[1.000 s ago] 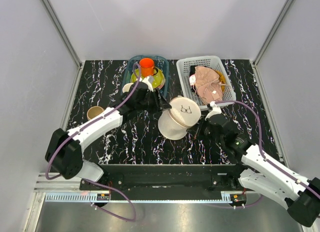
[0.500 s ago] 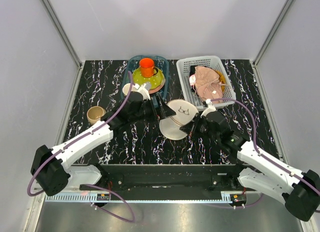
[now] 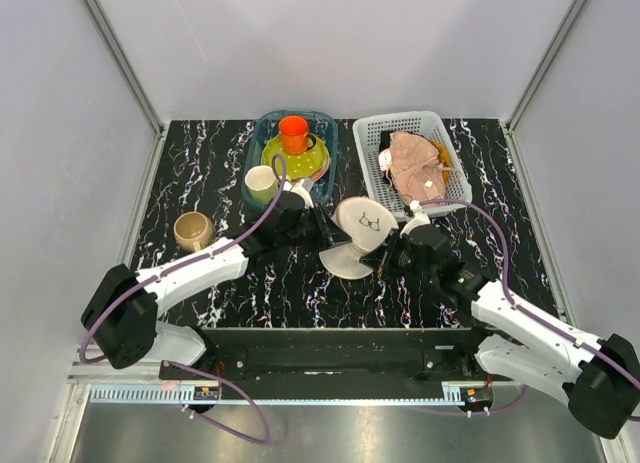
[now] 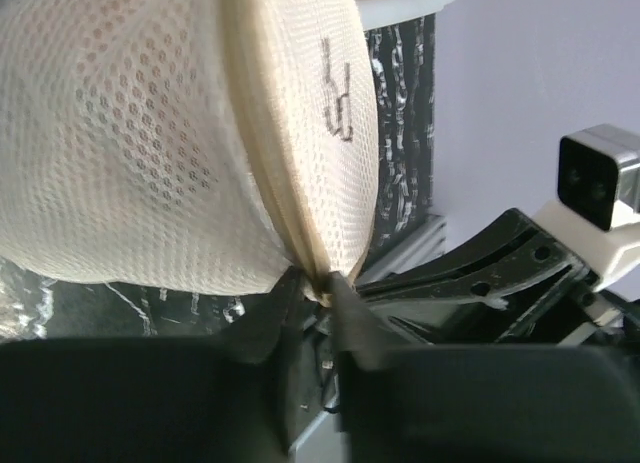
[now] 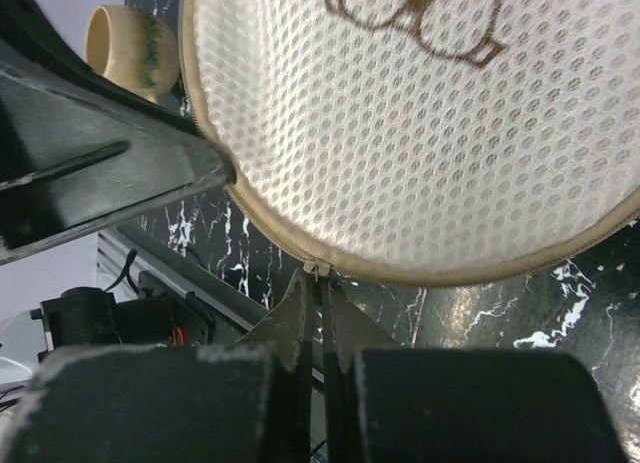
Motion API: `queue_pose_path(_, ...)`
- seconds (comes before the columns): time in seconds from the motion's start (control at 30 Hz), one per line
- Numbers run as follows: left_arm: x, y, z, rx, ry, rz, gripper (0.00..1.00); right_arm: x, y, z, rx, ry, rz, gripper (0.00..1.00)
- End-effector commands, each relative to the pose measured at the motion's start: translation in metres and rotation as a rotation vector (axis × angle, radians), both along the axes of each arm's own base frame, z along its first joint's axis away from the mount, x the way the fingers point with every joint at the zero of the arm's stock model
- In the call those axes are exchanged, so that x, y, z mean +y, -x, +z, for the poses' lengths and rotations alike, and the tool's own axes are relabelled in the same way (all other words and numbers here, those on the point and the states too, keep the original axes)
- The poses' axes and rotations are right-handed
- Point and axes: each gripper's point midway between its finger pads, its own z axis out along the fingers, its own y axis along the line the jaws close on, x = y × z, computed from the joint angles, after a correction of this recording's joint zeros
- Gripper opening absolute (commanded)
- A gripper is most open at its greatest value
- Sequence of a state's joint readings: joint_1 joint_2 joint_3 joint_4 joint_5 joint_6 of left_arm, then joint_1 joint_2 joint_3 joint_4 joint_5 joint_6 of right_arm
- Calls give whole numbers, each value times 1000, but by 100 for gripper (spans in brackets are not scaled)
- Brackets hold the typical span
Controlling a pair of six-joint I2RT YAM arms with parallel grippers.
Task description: Unzip the laundry bag and remove the bra
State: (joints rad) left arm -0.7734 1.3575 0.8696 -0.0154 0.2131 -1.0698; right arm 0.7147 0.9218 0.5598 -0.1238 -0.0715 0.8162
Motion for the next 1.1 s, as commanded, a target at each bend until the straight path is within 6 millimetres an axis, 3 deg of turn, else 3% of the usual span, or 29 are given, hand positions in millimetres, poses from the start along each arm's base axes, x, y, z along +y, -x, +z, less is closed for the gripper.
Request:
queue_pose_path(0.0, -9, -12, 28, -68, 50, 13, 0, -9, -5, -9, -31, 59, -31, 0)
queue_pose_path(0.13, 9, -12, 26, -97, -16, 19, 0, -47, -8, -32, -7, 184, -129, 0)
queue_pose_path(0.33, 47, -21, 32, -134, -55, 63, 0, -78, -11, -30, -10, 222, -211, 0)
queue_pose_path(0.5, 62, -33, 34, -147, -72, 70, 0, -65, -5, -16, -5, 174, -142, 0)
queue_pose_path(0.6, 59, -44, 30, -148, -97, 67, 0, -51, -2, 2, -19, 125, -80, 0)
queue_pose_path(0.7, 43, -55, 28, -143, -89, 24, 0, -39, -2, 20, -46, 72, -42, 0)
queue_pose_path(0.73, 34, -59, 37, -169, -72, -11, 5, -35, -2, 23, -44, 60, -29, 0)
queue_pose_path(0.77, 22, -54, 31, -136, -53, -92, 13, -33, -2, 25, -47, 53, -21, 0)
queue_pose_path(0.8, 16, -51, 34, -137, -45, -125, 26, -31, -5, 29, -56, 45, -19, 0)
queue_pose_path(0.83, 13, -50, 39, -152, -49, -147, 48, -29, -6, 27, -46, 49, -13, 0)
queue_pose_path(0.87, 13, -46, 42, -168, -60, -146, 57, -28, -7, 26, -43, 50, -14, 0)
queue_pose_path(0.97, 22, -38, 48, -195, -90, -103, 76, -26, -11, 19, -33, 52, -22, 0)
queue_pose_path(1.0, 26, -31, 61, -223, -69, -88, 78, -25, -13, 18, -38, 46, -23, 0)
queue_pose_path(1.07, 24, -19, 59, -225, -70, -79, 87, -23, -15, 12, -28, 46, -26, 0)
